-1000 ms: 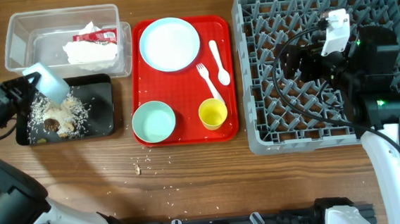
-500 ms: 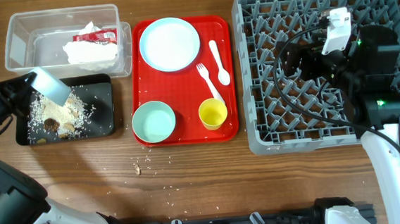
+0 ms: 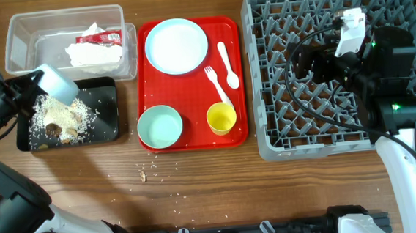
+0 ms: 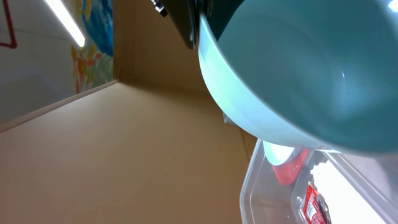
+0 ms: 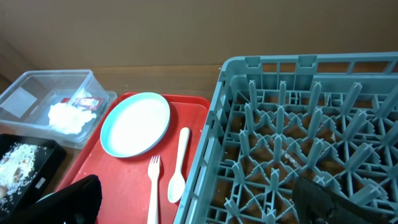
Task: Sort waste into correct bins and load items into the dishwasher rack
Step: 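Tip the white bowl over the black tray to dump scraps, then set the emptied white bowl back on the red tray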
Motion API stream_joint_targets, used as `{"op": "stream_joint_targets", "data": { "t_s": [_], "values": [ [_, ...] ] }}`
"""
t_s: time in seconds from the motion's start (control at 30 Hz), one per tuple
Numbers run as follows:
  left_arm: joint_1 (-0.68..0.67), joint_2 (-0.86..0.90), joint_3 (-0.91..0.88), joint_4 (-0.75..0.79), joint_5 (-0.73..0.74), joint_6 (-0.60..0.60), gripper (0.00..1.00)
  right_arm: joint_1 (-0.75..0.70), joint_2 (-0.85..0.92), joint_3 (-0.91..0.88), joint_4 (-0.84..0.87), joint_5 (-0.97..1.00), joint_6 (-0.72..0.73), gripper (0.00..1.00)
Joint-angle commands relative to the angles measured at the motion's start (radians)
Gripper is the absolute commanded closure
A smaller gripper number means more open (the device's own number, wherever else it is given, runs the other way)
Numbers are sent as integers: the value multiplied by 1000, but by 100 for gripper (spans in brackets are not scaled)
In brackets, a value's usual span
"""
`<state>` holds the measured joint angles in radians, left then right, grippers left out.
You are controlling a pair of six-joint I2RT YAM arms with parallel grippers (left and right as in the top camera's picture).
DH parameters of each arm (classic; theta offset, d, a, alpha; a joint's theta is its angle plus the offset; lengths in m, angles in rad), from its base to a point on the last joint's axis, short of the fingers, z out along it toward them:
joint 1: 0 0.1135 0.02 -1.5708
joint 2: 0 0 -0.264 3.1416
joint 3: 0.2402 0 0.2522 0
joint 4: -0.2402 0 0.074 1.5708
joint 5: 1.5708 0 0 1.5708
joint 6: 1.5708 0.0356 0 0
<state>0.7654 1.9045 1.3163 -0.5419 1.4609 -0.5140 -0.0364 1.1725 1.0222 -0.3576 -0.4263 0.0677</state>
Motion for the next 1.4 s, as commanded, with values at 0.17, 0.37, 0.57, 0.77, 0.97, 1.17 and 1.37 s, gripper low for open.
{"op": "stream_joint_targets", "data": {
  "t_s": [0.17,0.37,0.57,0.77,0.97,1.17,1.37],
  "values": [
    [-42,-15,0,-144,98,121,96,-2,2,23,0,-24,15,0],
    [-241,-118,17,-62,-167,109,96,-2,2,23,5,-24,12,0],
    [-843,-177,55,79,-1028,166,96,-2,2,23,4,-24,13,0],
    [-1232,-50,55,19,-1557,299,96,-2,2,23,3,-24,14,0],
    [-1268,43,55,-71,-1556,298,81,-2,2,23,-2,-24,13,0],
    [-1268,-94,130,-161,-1440,337,32,-2,2,23,-3,-24,14,0],
    [-1275,-77,124,-314,-1176,565,32,-2,2,23,-2,-24,13,0]
  ]
}}
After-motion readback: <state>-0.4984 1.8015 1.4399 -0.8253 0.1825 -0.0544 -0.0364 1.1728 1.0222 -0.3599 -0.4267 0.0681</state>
